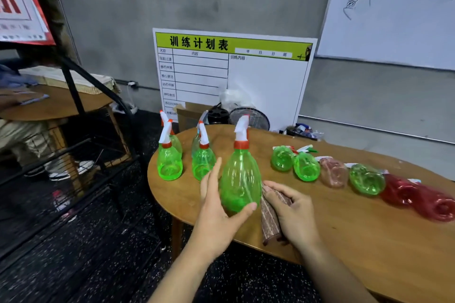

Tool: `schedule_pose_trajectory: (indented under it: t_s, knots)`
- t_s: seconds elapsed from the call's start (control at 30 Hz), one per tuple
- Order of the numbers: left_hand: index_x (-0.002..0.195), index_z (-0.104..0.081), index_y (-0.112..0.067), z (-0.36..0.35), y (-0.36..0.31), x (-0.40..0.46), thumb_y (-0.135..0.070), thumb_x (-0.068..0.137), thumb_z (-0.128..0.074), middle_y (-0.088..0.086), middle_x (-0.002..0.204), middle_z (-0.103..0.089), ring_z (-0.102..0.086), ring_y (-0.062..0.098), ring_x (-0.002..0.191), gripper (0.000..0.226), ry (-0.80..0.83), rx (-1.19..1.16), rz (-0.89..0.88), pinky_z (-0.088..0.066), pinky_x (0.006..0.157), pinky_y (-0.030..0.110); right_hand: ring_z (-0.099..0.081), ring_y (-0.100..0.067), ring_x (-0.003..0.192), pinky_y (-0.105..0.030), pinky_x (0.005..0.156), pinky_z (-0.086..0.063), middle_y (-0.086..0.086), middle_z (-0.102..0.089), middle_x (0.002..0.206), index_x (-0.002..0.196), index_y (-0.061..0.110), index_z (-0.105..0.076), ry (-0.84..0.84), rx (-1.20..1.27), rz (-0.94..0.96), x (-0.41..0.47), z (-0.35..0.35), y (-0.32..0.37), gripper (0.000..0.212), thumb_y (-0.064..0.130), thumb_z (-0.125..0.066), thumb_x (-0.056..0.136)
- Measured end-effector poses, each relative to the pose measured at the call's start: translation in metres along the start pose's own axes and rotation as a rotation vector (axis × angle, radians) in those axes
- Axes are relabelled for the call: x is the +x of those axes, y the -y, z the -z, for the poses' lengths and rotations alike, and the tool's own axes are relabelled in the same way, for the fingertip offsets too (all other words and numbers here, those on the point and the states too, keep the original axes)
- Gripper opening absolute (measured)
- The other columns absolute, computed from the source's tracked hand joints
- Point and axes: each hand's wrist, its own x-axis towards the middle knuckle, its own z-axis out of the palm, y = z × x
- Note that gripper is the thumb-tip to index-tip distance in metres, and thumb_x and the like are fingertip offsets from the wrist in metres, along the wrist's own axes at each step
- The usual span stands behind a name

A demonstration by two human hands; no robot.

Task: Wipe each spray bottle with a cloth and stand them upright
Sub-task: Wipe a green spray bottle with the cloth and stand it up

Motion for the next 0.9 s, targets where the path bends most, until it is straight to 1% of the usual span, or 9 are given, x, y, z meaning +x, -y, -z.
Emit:
schedule_pose_trajectory:
  t_s: [0.13, 0.23, 0.33, 0.47, 0.6, 0.63, 0.73, 0.83, 0.9]
  knots:
    - [0.156, -0.028, -0.056, -0.017, 0.051, 0.018, -0.037, 0.077, -0.092, -0.017, 0.156, -0.047, -0.047, 0.002, 0.144, 0.103, 0.02, -0.026, 0.115, -0.039, 0.123, 0.045, -0.075, -0.006, 0.074, -0.014, 0.062, -0.054, 0.001, -0.081, 0.092, 0.1, 0.017, -0.08, -0.068, 0.044, -0.128, 0.021, -0.011, -0.041, 0.016, 0.004, -0.073, 0.094]
    - [0.154, -0.033, -0.051, -0.031, 0.082, 0.034, -0.02, 0.077, -0.094, -0.02, 0.151, -0.053, -0.047, 0.003, 0.143, 0.103, -0.015, 0.014, 0.133, -0.039, 0.123, 0.044, -0.075, -0.004, 0.081, -0.014, 0.07, -0.055, 0.005, -0.081, 0.092, 0.1, 0.02, -0.08, -0.126, 0.031, -0.166, 0.041, -0.016, -0.071, 0.017, 0.005, -0.075, 0.093]
    - [0.157, -0.033, -0.044, -0.047, 0.107, 0.054, -0.013, 0.075, -0.094, -0.019, 0.153, -0.053, -0.047, 0.003, 0.144, 0.107, -0.051, 0.054, 0.173, -0.038, 0.124, 0.04, -0.074, -0.002, 0.081, -0.014, 0.073, -0.055, 0.009, -0.081, 0.091, 0.102, 0.018, -0.08, -0.125, 0.006, -0.166, 0.063, -0.018, -0.094, 0.018, 0.004, -0.074, 0.093]
    - [0.158, -0.038, -0.028, -0.065, 0.133, 0.084, -0.008, 0.071, -0.095, -0.01, 0.151, -0.055, -0.049, 0.01, 0.143, 0.106, -0.081, 0.108, 0.219, -0.036, 0.12, 0.027, -0.075, -0.009, 0.101, -0.028, 0.096, -0.057, 0.01, -0.08, 0.101, 0.103, 0.026, -0.08, -0.09, -0.052, -0.111, 0.094, -0.018, -0.116, 0.022, 0.007, -0.074, 0.095]
    - [0.154, -0.045, -0.024, -0.078, 0.155, 0.118, -0.007, 0.07, -0.093, -0.008, 0.149, -0.057, -0.051, 0.011, 0.142, 0.098, -0.113, 0.15, 0.185, -0.04, 0.121, 0.039, -0.071, -0.01, 0.113, -0.035, 0.108, -0.052, 0.008, -0.079, 0.109, 0.108, 0.024, -0.081, -0.069, -0.042, -0.089, 0.121, -0.02, -0.13, 0.023, 0.007, -0.075, 0.095]
    - [0.154, -0.045, -0.023, -0.08, 0.157, 0.126, -0.006, 0.071, -0.092, -0.008, 0.149, -0.057, -0.051, 0.011, 0.141, 0.098, -0.121, 0.154, 0.18, -0.04, 0.121, 0.037, -0.069, -0.008, 0.116, -0.034, 0.11, -0.05, 0.008, -0.079, 0.109, 0.107, 0.026, -0.081, -0.069, -0.046, -0.085, 0.126, -0.021, -0.134, 0.022, 0.008, -0.076, 0.094]
    - [0.157, -0.041, -0.02, -0.086, 0.16, 0.152, -0.006, 0.072, -0.093, -0.005, 0.151, -0.056, -0.051, 0.013, 0.142, 0.101, -0.154, 0.171, 0.19, -0.036, 0.12, 0.026, -0.065, 0.007, 0.115, -0.019, 0.107, -0.047, 0.011, -0.078, 0.107, 0.099, 0.038, -0.079, -0.058, -0.07, -0.057, 0.138, -0.02, -0.14, 0.03, 0.009, -0.077, 0.092]
    - [0.162, -0.032, -0.019, -0.09, 0.167, 0.179, -0.011, 0.074, -0.094, 0.0, 0.157, -0.05, -0.046, 0.016, 0.146, 0.107, -0.178, 0.182, 0.263, -0.032, 0.12, 0.022, -0.065, 0.009, 0.113, -0.008, 0.099, -0.044, 0.012, -0.076, 0.11, 0.099, 0.043, -0.077, -0.049, -0.079, -0.03, 0.153, -0.022, -0.143, 0.034, 0.01, -0.077, 0.092]
    - [0.163, -0.031, -0.02, -0.091, 0.175, 0.197, -0.014, 0.075, -0.094, 0.002, 0.159, -0.049, -0.046, 0.018, 0.147, 0.108, -0.188, 0.2, 0.282, -0.032, 0.121, 0.025, -0.065, 0.01, 0.111, -0.005, 0.096, -0.043, 0.014, -0.076, 0.11, 0.102, 0.041, -0.077, -0.059, -0.073, -0.02, 0.157, -0.023, -0.144, 0.033, 0.01, -0.077, 0.092]
